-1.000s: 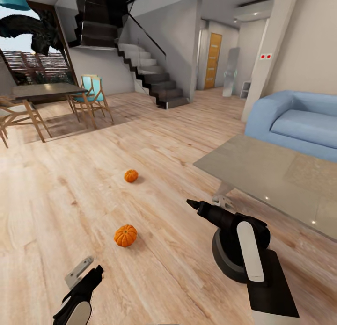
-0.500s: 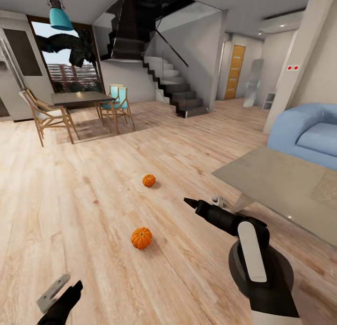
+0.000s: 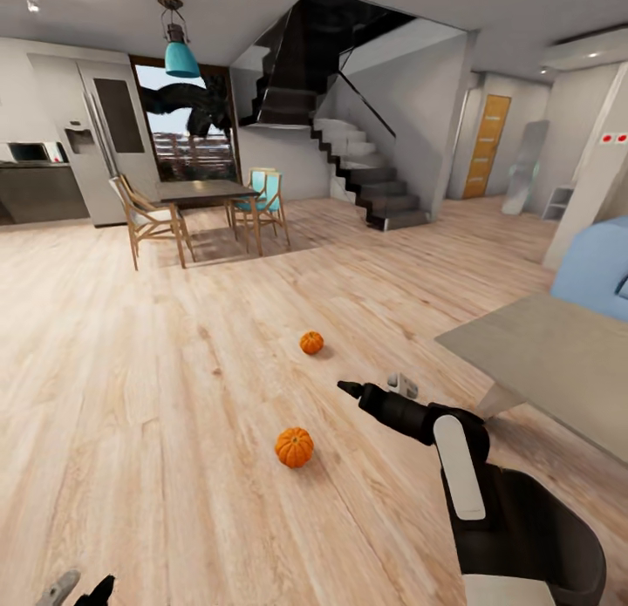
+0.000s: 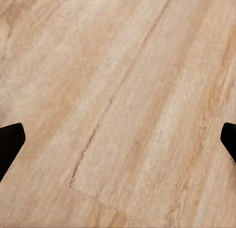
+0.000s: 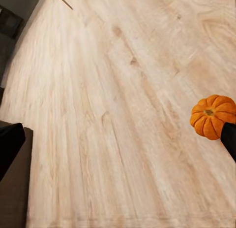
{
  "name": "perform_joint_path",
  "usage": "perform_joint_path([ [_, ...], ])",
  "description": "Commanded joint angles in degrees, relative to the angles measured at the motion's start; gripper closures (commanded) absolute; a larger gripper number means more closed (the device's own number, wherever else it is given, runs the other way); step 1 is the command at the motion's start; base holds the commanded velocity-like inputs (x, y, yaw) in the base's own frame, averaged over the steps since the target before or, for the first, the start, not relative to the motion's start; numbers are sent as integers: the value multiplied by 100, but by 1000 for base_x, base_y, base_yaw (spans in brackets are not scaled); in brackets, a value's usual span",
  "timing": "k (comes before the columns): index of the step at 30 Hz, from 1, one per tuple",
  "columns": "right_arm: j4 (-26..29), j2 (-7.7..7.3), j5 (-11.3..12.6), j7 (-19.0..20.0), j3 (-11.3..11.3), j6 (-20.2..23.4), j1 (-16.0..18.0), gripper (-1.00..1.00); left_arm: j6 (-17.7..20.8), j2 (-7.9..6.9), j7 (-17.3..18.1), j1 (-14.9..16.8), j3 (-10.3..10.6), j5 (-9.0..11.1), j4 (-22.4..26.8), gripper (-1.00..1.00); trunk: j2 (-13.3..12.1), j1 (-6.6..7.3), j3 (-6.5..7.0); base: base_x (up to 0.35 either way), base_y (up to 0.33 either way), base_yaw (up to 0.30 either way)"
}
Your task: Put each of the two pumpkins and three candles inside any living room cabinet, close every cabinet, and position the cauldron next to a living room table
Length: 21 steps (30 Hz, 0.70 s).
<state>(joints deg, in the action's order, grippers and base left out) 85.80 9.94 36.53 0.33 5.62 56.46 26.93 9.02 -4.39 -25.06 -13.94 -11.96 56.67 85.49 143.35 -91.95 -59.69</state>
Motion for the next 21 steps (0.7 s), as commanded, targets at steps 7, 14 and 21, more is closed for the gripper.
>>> perform_joint_path([
  [7,-711,6,645,4,5,19,183,-100,122,39,32,-496,-556,213,135,-100,2,1,-4,0,0,297],
  [14,-1153,6,834,-6,8,0,327,-100,140,179,64,-987,-767,530,54,-100,2,1,-4,0,0,297],
  [21,-1226,6,858,29,10,12,368,-100,389,329,1407,-1069,-1227,565,-1,-100,2,1,-4,0,0,297],
])
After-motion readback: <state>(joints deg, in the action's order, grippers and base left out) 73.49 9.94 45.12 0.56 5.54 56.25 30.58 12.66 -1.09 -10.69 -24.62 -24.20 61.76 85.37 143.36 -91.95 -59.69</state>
